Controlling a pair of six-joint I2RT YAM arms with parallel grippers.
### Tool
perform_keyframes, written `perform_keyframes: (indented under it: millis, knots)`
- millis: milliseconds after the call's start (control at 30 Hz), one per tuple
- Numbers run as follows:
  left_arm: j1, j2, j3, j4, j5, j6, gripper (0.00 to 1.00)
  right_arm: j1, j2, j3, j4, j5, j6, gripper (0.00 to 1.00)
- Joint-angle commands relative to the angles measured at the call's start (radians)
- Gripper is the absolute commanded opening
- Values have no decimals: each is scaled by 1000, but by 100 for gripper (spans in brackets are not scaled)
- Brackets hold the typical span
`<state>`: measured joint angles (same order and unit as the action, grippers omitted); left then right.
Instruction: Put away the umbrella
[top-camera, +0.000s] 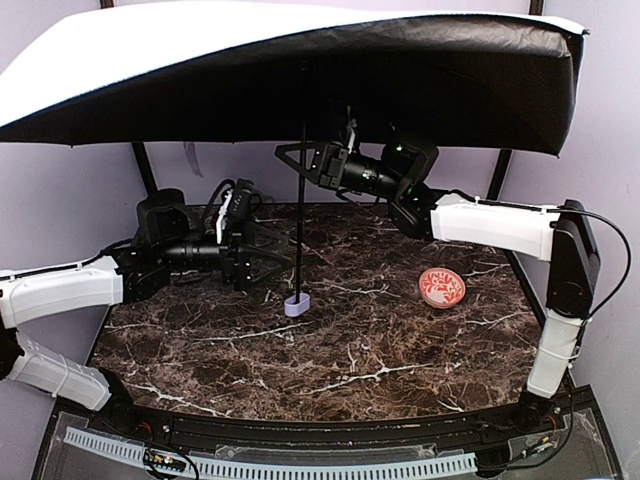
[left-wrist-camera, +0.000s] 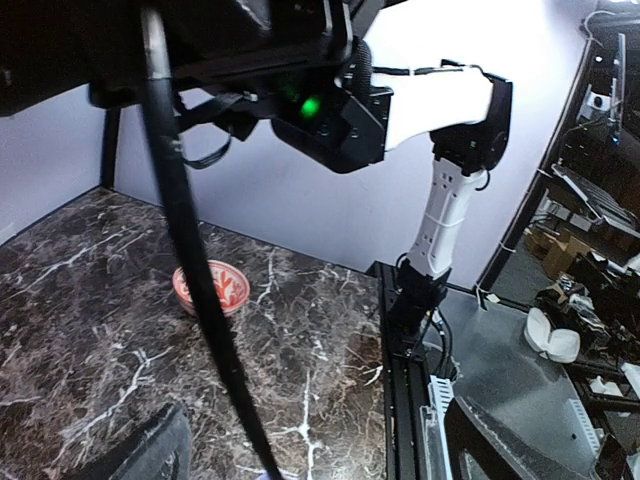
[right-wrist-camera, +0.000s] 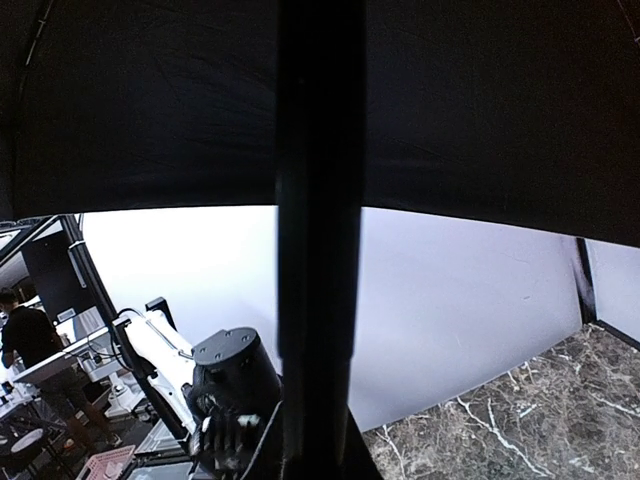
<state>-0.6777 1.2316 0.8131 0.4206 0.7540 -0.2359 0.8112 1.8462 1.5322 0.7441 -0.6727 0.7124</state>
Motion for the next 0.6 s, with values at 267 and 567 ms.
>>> perform_keyframes:
  millis: [267,567]
  knots:
    - [-28,147,-1,165,-37,-78,61,16,68,84,209,-27,85,0]
    - [-38,151,-51,240,-116,-135,0,14,30,72,88,71,-12,5]
